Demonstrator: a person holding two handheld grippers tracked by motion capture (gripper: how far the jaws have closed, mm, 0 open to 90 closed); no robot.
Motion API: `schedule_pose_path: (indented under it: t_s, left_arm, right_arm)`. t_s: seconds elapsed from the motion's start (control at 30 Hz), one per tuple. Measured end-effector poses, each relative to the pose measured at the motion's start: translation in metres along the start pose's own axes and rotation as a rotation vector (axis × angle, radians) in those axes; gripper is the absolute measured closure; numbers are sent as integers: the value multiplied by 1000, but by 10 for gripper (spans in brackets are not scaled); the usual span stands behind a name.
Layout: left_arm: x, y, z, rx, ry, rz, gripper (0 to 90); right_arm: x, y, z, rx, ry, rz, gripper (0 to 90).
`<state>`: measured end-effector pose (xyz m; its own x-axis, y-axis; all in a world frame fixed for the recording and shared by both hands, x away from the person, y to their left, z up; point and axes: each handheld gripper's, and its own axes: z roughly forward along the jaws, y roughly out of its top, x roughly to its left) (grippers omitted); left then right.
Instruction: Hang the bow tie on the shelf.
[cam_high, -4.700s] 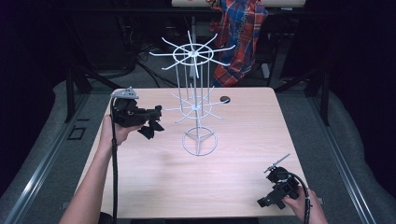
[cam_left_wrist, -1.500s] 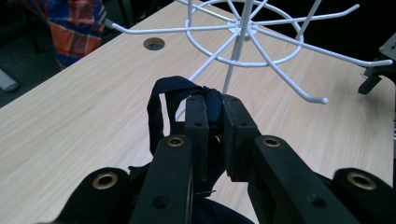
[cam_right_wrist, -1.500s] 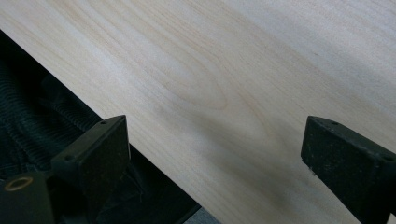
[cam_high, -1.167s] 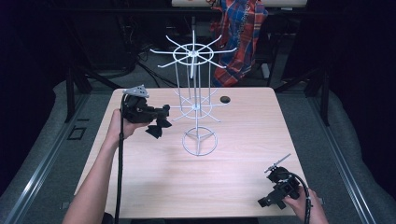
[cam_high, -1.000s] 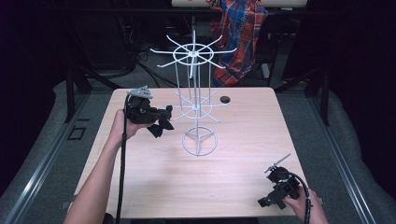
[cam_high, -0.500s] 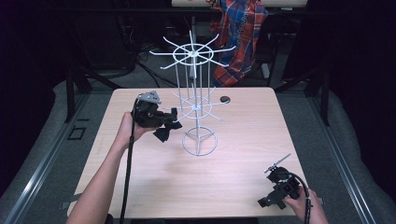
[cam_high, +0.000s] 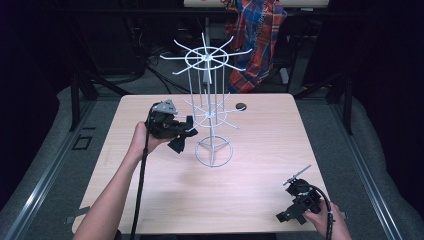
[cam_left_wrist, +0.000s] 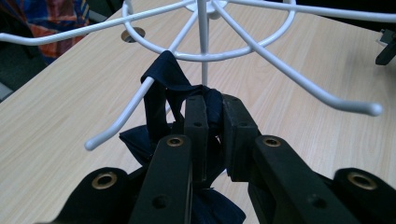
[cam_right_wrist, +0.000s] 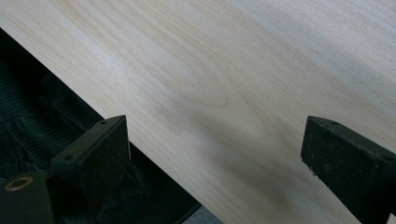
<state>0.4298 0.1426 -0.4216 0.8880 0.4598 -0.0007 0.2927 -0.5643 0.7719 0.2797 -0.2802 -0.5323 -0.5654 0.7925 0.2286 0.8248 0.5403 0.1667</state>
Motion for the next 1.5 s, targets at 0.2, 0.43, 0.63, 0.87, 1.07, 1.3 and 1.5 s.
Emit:
schedule_pose_path:
  t_s: [0.2,0.43,0.63,0.87,1.07,1.3,1.5]
  left_arm:
    - [-1,-2,3,-3,21,3,815]
    - [-1,-4,2,-8,38,-8,781]
    - [3,-9,-2,-12,35,-41,721]
    - [4,-12,-11,-23,76,-76,525]
    - [5,-18,-22,-19,98,-109,386]
    - [4,-29,-35,-3,131,-145,245]
    - [0,-40,-46,17,185,-166,155]
  right_arm:
    - [0,0,0,4,2,1,75]
    - [0,0,1,2,12,6,75]
    - [1,0,1,-3,10,2,75]
    - [1,0,1,-4,10,5,75]
    - [1,0,0,-12,3,3,75]
    - [2,0,-2,-17,3,7,74]
    - [2,0,-2,-32,3,8,74]
